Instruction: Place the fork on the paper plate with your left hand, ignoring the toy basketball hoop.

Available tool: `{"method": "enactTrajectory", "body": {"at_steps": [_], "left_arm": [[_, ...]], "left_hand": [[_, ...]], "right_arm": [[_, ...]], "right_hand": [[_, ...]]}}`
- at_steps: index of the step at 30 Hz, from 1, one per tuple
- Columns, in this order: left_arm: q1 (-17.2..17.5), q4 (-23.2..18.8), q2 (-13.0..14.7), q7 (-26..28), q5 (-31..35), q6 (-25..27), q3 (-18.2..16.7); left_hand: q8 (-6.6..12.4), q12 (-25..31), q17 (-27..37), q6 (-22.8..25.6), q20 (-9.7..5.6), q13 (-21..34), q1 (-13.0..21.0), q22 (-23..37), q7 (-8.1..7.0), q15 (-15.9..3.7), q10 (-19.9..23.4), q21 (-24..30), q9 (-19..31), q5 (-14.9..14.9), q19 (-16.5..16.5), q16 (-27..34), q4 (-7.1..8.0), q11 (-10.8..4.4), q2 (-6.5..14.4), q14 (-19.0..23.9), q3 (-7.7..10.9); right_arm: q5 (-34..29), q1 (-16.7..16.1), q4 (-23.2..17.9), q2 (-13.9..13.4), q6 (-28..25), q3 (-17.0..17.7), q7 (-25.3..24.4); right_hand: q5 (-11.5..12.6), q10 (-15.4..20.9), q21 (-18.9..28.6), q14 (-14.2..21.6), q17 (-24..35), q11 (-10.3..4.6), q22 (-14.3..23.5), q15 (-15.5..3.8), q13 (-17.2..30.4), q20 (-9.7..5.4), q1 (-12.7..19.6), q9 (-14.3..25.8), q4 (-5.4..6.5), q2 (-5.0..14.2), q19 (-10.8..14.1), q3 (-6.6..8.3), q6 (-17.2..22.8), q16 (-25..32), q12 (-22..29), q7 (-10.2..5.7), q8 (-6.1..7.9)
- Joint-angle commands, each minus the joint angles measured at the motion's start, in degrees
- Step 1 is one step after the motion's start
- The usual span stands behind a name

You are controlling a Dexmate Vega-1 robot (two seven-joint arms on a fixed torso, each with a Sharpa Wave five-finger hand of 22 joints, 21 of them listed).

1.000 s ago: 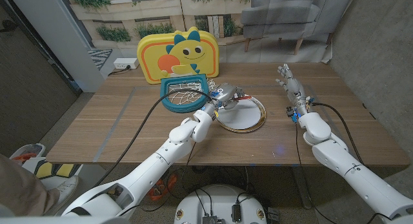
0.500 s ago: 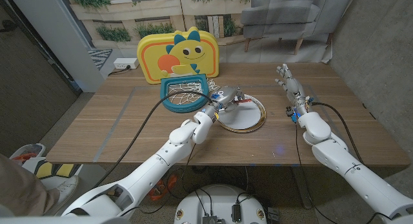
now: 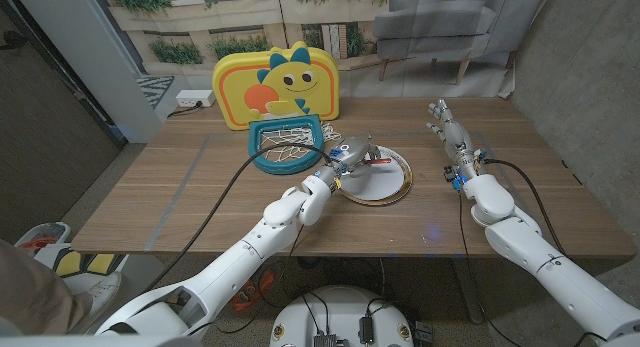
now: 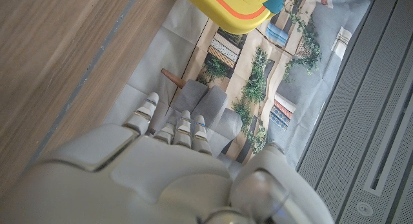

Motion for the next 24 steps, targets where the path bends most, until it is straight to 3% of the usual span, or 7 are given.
{"method": "enactTrajectory", "body": {"at_steps": [1, 12, 24], "left_arm": [[0.12, 0.47, 0.05, -0.77, 0.83, 0.74, 0.88], [-0.49, 3.62, -0.54, 2.98, 0.47, -0.14, 1.24], [-0.68, 4.2, -0.3, 3.21, 0.28, -0.19, 1.52]], "left_hand": [[-0.34, -0.05, 0.13, 0.12, -4.84, 0.34, -0.15, 0.0, 0.08, -4.6, 0.43, 0.53, 0.06, 0.24, -0.28, 0.02, 0.23, -0.06, 0.25, 0.32, 0.49], [-0.48, -0.04, 0.09, -0.01, -4.98, 0.61, -0.17, -0.05, -0.04, -4.61, 0.41, 0.62, 0.08, 0.24, -0.53, -0.21, 0.23, -0.24, 0.35, 0.08, 0.65], [-0.52, -0.24, -0.02, 0.09, -5.12, 0.45, -0.31, -0.12, -0.1, -4.59, 0.5, 0.69, 0.09, 0.32, -0.67, -0.43, 0.27, -0.3, 0.36, -0.08, 0.74]], "right_arm": [[0.05, -0.51, -0.22, -0.14, 0.72, 0.19, -0.02], [-0.18, -0.85, -0.9, -0.48, 0.43, 0.21, -0.32], [-0.14, -1.06, -1.4, -0.64, 0.24, 0.16, -0.38]], "right_hand": [[0.42, 0.52, 0.07, 0.37, -0.06, -0.12, 0.25, -0.28, 0.16, 0.13, 0.31, 0.24, 0.12, 0.04, -0.08, 0.31, 0.65, -0.1, -0.03, -0.18, 0.34], [0.41, 0.58, 0.09, 0.38, -0.07, -0.12, 0.25, -0.32, 0.17, 0.17, 0.27, 0.24, 0.13, -0.04, -0.05, 0.29, 0.89, -0.11, -0.02, -0.15, 0.37], [0.42, 0.55, 0.11, 0.4, -0.09, -0.13, 0.25, -0.33, 0.17, 0.19, 0.25, 0.24, 0.16, -0.07, -0.02, 0.29, 0.91, -0.11, -0.06, -0.2, 0.31]]}}
